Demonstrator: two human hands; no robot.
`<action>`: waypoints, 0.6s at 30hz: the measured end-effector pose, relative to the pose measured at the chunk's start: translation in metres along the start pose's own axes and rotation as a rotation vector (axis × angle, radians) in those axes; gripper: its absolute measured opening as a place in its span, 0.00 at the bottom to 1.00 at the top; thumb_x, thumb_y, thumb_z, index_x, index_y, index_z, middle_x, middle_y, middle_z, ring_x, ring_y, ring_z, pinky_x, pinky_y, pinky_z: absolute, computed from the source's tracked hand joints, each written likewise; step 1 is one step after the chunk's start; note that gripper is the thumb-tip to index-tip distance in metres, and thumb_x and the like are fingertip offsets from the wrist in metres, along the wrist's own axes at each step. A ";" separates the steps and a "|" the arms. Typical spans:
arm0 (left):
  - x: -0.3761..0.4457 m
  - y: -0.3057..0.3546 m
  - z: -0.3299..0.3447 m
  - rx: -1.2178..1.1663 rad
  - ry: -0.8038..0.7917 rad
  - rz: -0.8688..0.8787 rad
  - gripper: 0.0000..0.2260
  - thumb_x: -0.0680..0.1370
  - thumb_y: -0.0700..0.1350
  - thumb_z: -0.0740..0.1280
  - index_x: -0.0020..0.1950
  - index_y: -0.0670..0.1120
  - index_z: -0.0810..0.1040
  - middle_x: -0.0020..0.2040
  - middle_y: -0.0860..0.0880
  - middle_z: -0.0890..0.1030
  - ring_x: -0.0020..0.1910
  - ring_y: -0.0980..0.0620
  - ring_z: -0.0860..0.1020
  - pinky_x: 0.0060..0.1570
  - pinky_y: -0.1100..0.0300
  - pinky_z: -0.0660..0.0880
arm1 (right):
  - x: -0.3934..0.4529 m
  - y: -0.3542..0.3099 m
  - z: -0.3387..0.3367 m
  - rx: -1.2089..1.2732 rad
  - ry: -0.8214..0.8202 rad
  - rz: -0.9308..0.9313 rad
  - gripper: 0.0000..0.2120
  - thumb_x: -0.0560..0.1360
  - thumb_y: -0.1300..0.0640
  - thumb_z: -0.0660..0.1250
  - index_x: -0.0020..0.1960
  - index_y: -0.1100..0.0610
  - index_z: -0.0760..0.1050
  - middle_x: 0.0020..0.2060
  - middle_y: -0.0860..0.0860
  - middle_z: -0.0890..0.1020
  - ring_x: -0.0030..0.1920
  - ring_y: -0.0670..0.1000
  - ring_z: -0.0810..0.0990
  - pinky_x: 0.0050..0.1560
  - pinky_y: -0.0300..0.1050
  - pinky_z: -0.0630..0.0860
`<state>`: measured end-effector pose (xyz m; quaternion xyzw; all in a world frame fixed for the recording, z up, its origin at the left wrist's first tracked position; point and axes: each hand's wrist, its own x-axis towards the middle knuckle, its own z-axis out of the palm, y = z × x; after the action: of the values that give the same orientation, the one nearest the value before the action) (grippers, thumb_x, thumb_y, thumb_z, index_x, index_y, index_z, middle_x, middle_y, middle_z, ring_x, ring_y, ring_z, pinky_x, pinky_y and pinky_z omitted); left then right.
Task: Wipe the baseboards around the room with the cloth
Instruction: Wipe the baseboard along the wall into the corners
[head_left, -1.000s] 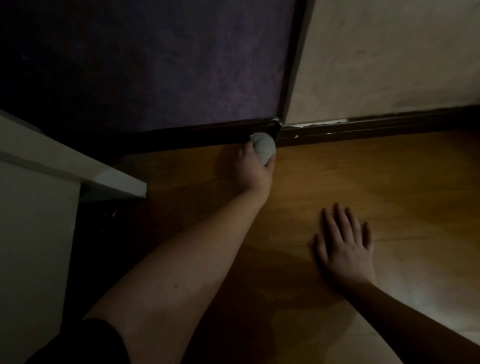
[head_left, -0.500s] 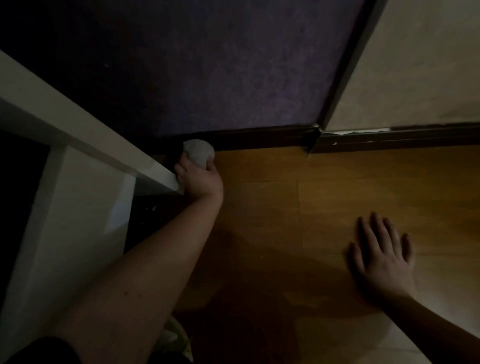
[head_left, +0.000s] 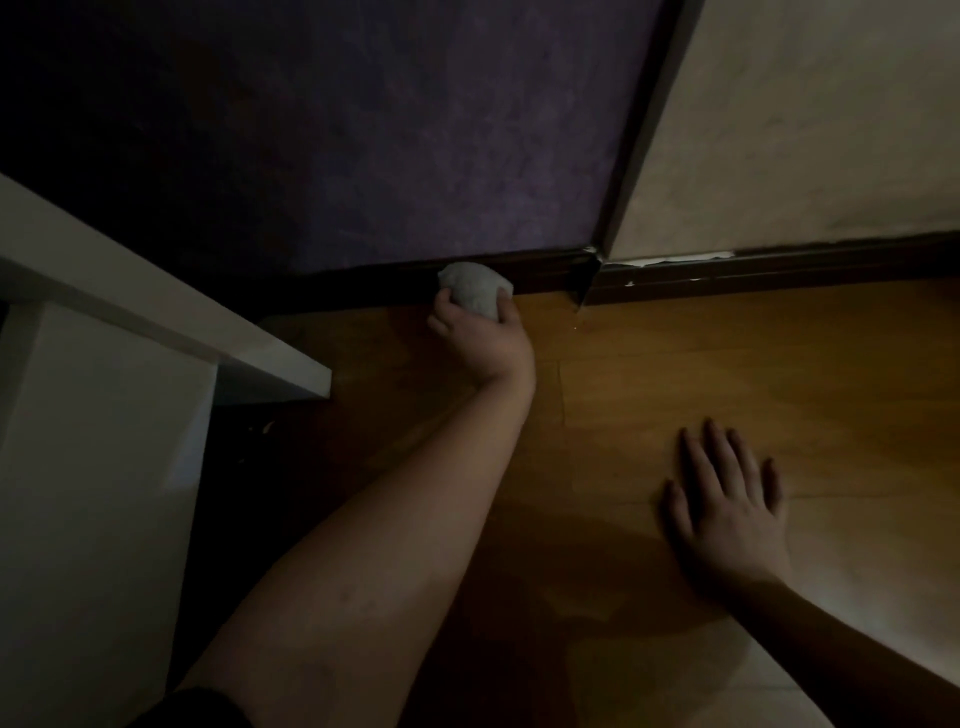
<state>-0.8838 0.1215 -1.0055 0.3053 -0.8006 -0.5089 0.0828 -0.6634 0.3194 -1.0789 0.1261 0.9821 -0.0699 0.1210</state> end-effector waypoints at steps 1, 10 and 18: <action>-0.009 0.003 0.008 -0.006 -0.027 -0.004 0.29 0.77 0.49 0.71 0.74 0.40 0.64 0.70 0.40 0.66 0.66 0.39 0.72 0.62 0.49 0.74 | 0.001 0.000 0.001 -0.007 0.005 -0.002 0.31 0.81 0.34 0.41 0.80 0.43 0.42 0.80 0.46 0.47 0.80 0.49 0.41 0.77 0.57 0.41; -0.054 0.024 0.045 -0.008 -0.198 0.162 0.27 0.78 0.49 0.70 0.72 0.38 0.66 0.68 0.39 0.68 0.63 0.40 0.73 0.61 0.50 0.73 | 0.002 0.000 0.005 -0.046 0.036 0.005 0.31 0.81 0.35 0.43 0.80 0.43 0.42 0.80 0.46 0.47 0.80 0.49 0.42 0.77 0.56 0.41; -0.049 0.045 0.059 -0.031 -0.136 0.008 0.26 0.77 0.48 0.72 0.68 0.38 0.67 0.66 0.39 0.69 0.59 0.39 0.76 0.52 0.51 0.75 | 0.002 -0.001 0.004 -0.045 0.033 0.015 0.31 0.81 0.35 0.43 0.80 0.42 0.42 0.80 0.46 0.45 0.79 0.48 0.40 0.77 0.56 0.38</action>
<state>-0.8886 0.2079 -0.9857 0.2652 -0.7977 -0.5404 0.0349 -0.6650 0.3179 -1.0836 0.1316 0.9844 -0.0445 0.1080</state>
